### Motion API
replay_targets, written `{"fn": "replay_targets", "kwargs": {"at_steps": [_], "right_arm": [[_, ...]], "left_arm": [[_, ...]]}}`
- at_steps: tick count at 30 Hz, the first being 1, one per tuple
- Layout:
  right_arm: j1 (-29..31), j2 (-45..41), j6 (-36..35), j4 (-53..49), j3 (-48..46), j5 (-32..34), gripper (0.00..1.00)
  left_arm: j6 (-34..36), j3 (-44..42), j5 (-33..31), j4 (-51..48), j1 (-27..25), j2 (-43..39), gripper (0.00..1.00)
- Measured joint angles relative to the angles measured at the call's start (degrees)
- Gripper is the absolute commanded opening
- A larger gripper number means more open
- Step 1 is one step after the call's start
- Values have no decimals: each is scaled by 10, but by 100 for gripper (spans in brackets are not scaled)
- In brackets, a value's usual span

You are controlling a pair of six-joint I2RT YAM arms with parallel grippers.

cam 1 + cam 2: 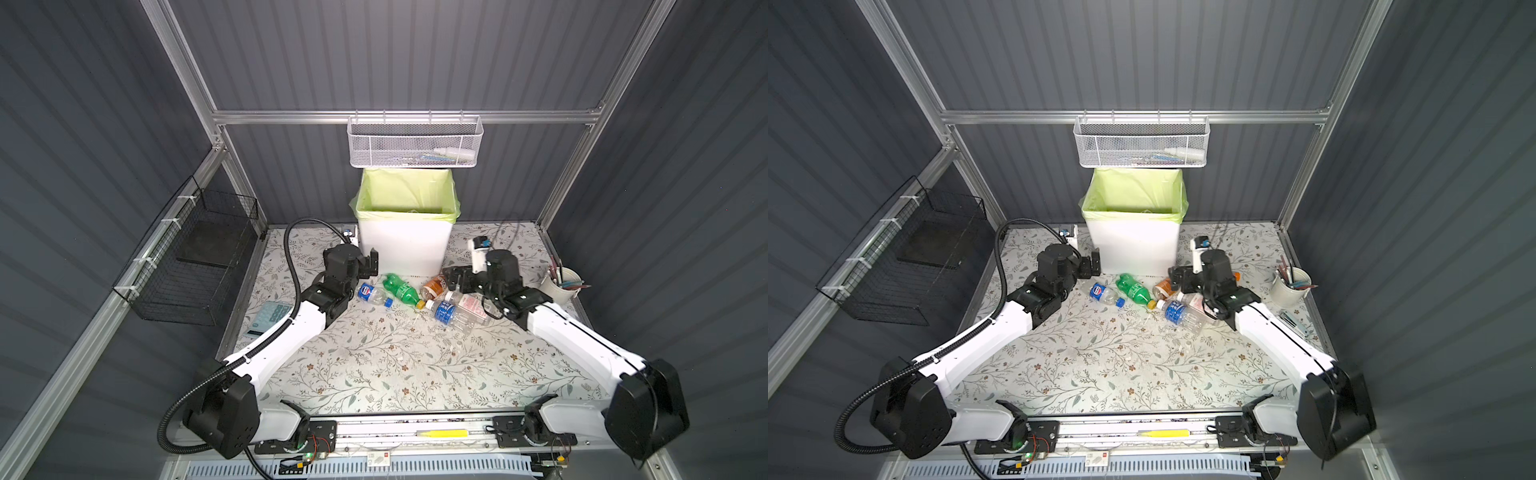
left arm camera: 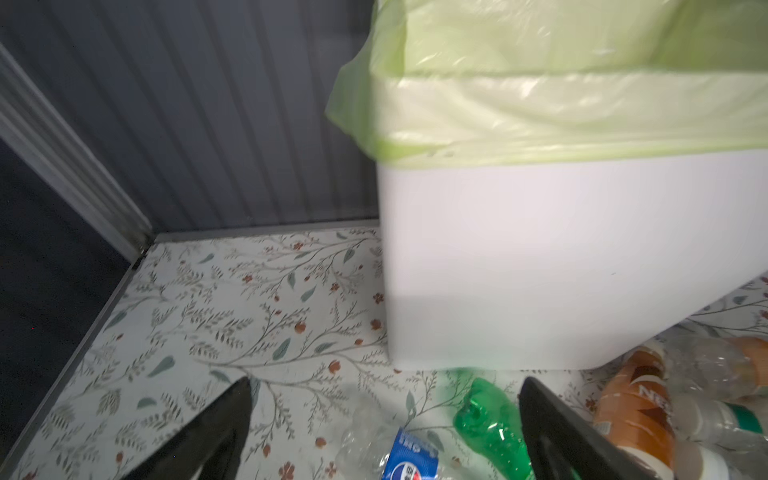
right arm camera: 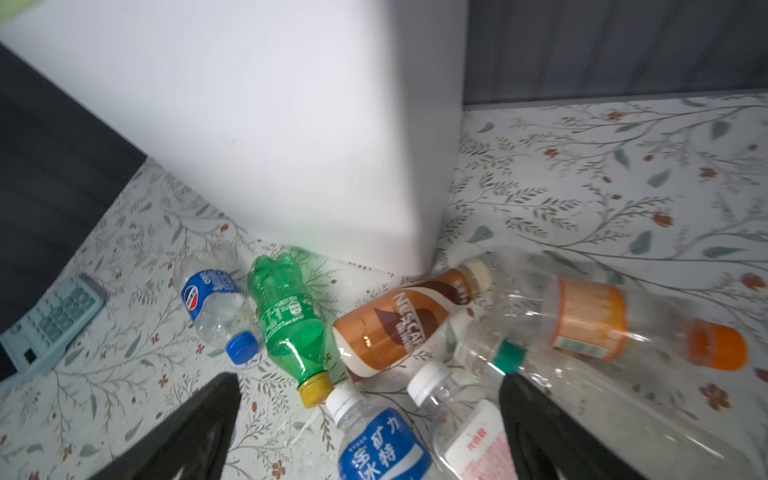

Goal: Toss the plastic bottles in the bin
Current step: 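Grasp the green Sprite bottle with the right gripper while left gripper withdraws, then lift the green Sprite bottle with the right gripper over the bin and release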

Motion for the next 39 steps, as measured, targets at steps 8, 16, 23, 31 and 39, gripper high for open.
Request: {"fn": "replay_targets", "kwargs": {"at_steps": [8,16,23,31,39], "right_arm": [[113,186,-53,-37,141,61,95],[140,301,-82,-105,246,84,90],[142,378,-99,-162,321,84,79],[143,434,-113,-221,378,86,77],[145,461,-114,-248,390,75,70]], "left_arm": [[-123,-67,-9,-43,64,-1,100],[-188,-144,38,-53,127,-10,100],[-197,-175,65,-45,133,-33,100],[-196,-192,82,-40,134,-38,100],[-196,-195,87,-36,134,-44,100]]}}
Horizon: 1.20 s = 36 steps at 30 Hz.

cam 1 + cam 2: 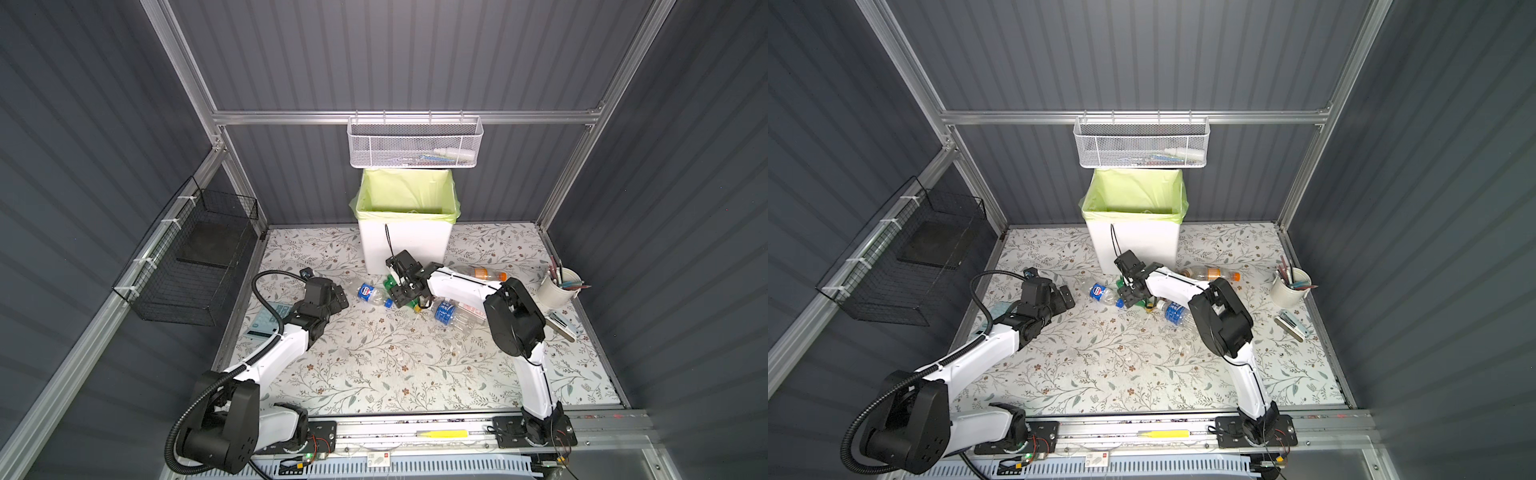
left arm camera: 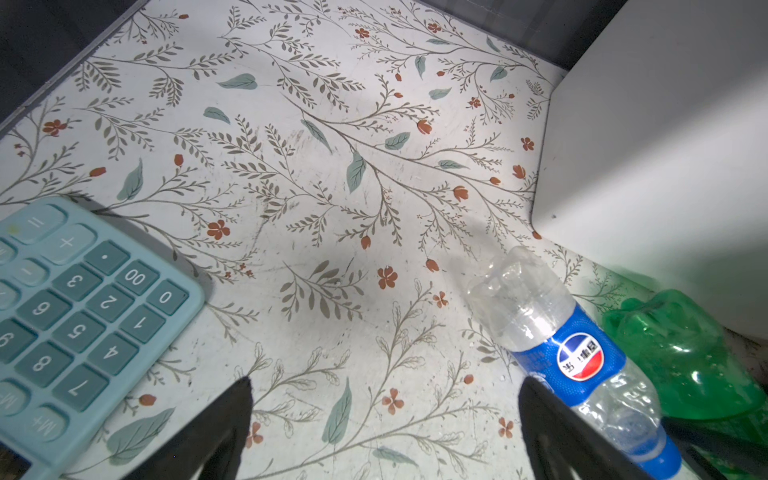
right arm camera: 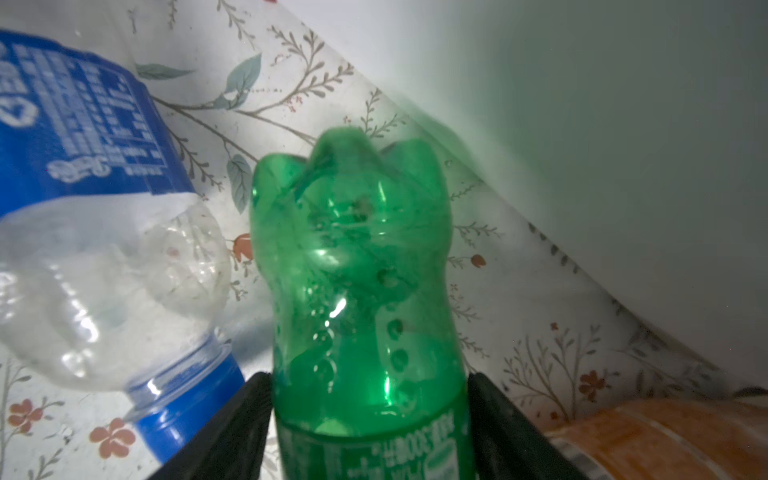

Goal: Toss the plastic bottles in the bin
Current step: 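Lift the green Sprite bottle with the right gripper over the bin and release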

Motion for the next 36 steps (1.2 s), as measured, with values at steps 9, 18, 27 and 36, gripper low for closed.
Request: {"fn": "replay_targets", "kwargs": {"at_steps": [9,18,27,36], "right_arm": [[2,-7,-6,-2,-8,-9,54],[23,-169,-18,51,-93,4,50],[68,-407,-95,166,-158,36,54],[63,-509,-256,302,-26,72,59]], "left_arm": [[3,0,1,0,0,-3,100],[3,0,16,6,0,1,100],[-2,2,41,29,0,34,100],[-21,29,89,53,0,90,100]]}}
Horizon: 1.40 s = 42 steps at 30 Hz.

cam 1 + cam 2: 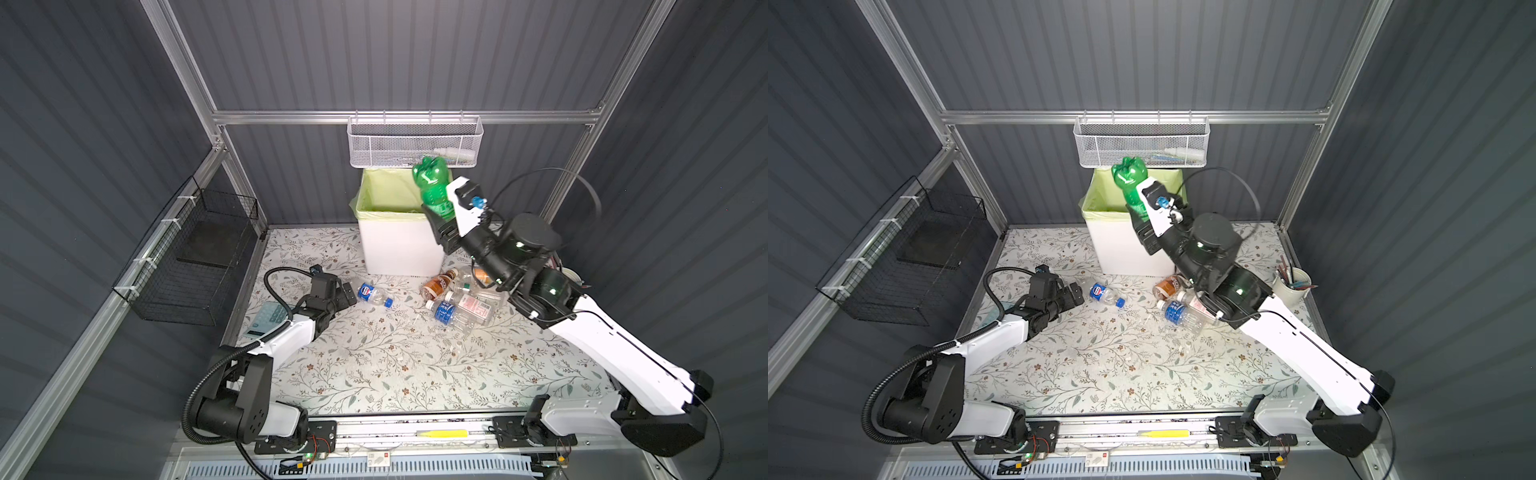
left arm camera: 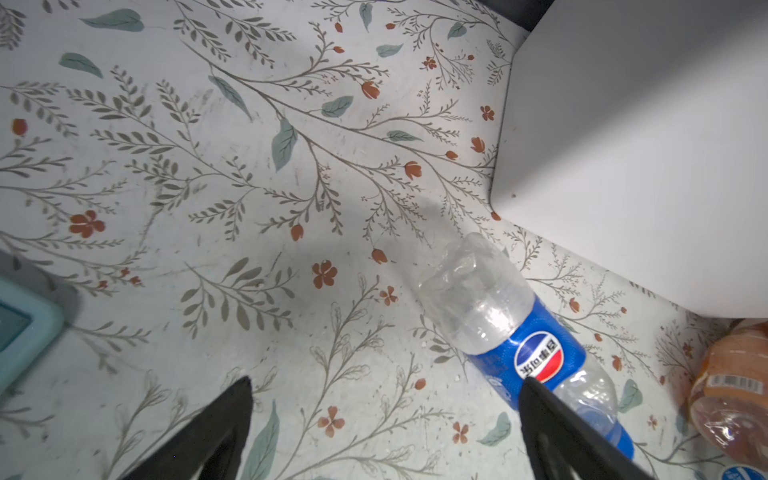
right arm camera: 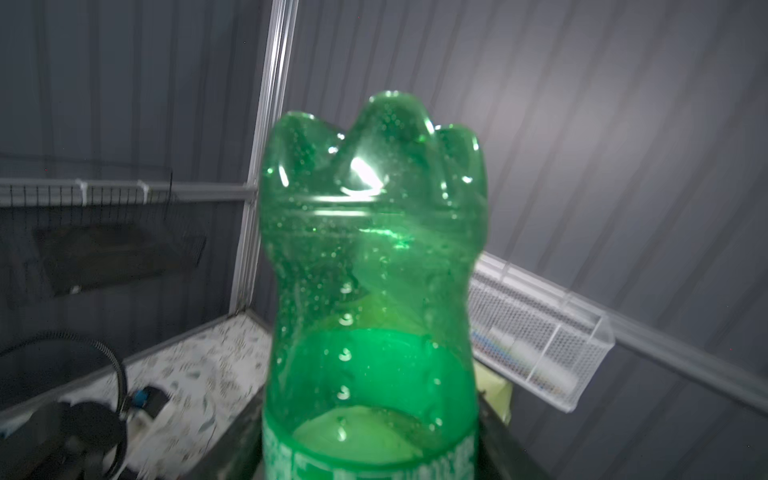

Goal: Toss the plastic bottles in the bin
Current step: 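Lift the green Sprite bottle with the right gripper over the bin and release, then grasp the blue-labelled Pepsi bottle with the left gripper while right gripper withdraws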

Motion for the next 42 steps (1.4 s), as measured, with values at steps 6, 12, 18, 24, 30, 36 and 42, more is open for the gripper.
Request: {"fn": "replay_targets", "kwargs": {"at_steps": [6,12,18,24,30,36,42], "right_arm": [[-81,59,-2,34,89,-37,61],[-171,268,66,-70,243,-95,77],[-178,423,90,-232,373,-92,99],[-153,256,90,-175,239,-69,99],[-164,92,87,-58,126,-33,99],[-203,43,116,-12,-52,-9,99],[-255,23,175,-35,-238,4,99]], "left_arm": [[-23,5,28,12,0,16,100],[-43,11,51,26,0,28,100],[-47,19,59,25,0,36,100],[-54,19,59,21,0,28,100],[-70,41,55,9,-16,28,100],[-98,93,55,6,-45,84,100],[-147,111,55,-15,-67,134,100]]}}
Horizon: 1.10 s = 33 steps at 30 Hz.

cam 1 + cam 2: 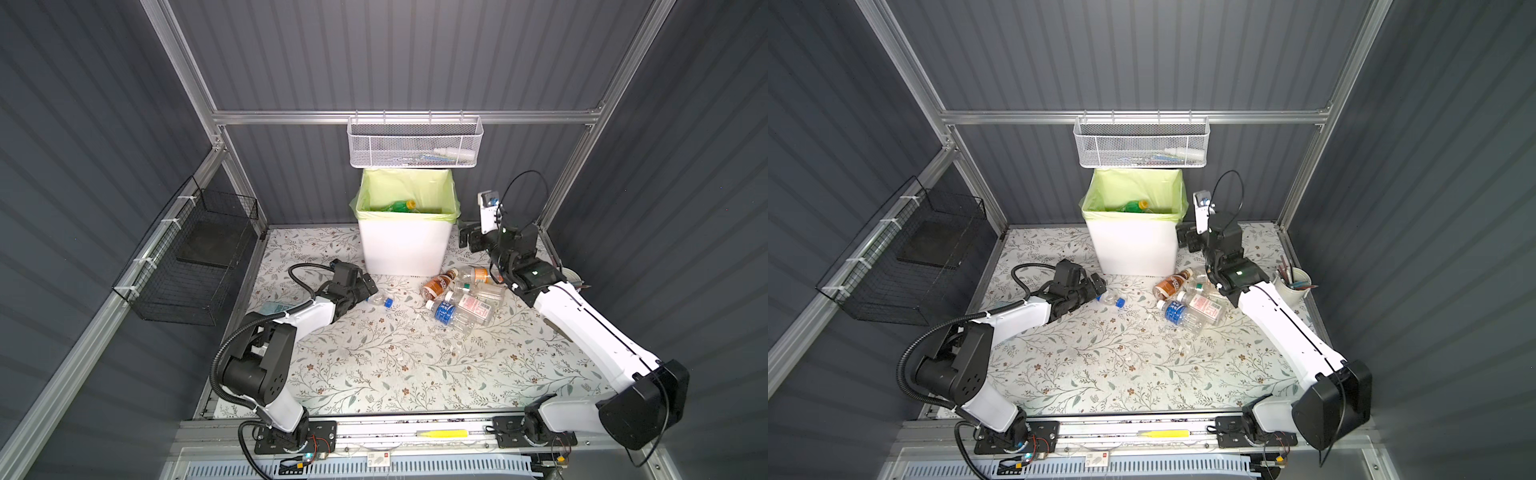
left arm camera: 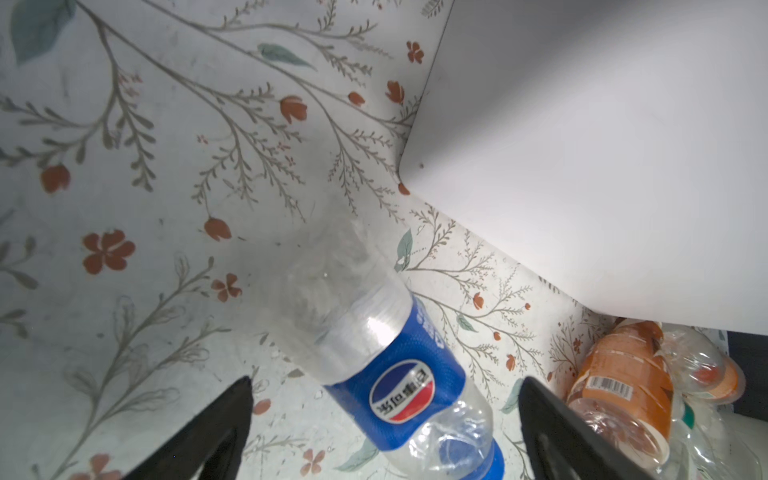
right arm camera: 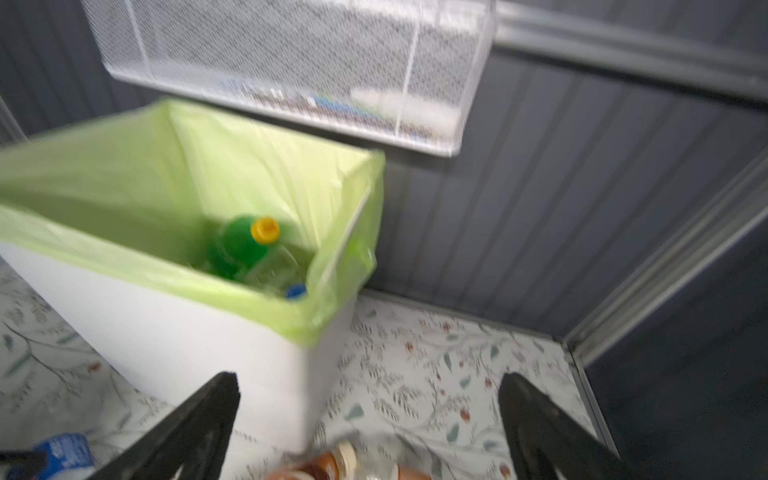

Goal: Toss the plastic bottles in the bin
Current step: 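Grasp the blue-labelled Pepsi bottle with the left gripper while right gripper withdraws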

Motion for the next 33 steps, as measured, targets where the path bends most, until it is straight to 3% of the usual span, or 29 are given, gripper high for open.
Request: {"fn": "replay_targets", "kwargs": {"at_steps": [9,13,15,21,24,29,33], "right_arm": [[-54,-109,77,7,-139,8,99],[-59,-124,98,10,-186,11,99],[-62,-131,108,10,-209,13,99],[-70,-141,126,10,-243,15,99],[-72,-145,132,12,-249,15,99],[-75,-146,135,15,-251,15,99],[-76,-147,136,17,-251,14,99]], "left_arm": [[-43,33,-15,-25,-7,45,99],[-54,46,-20,-24,-7,71,93],[-60,48,-22,-20,-7,78,87],[-76,45,-22,-3,-7,82,54],[-85,31,-22,21,-3,80,45],[-94,-12,-23,51,4,47,38],[-89,-36,-42,46,7,-26,41]]}}
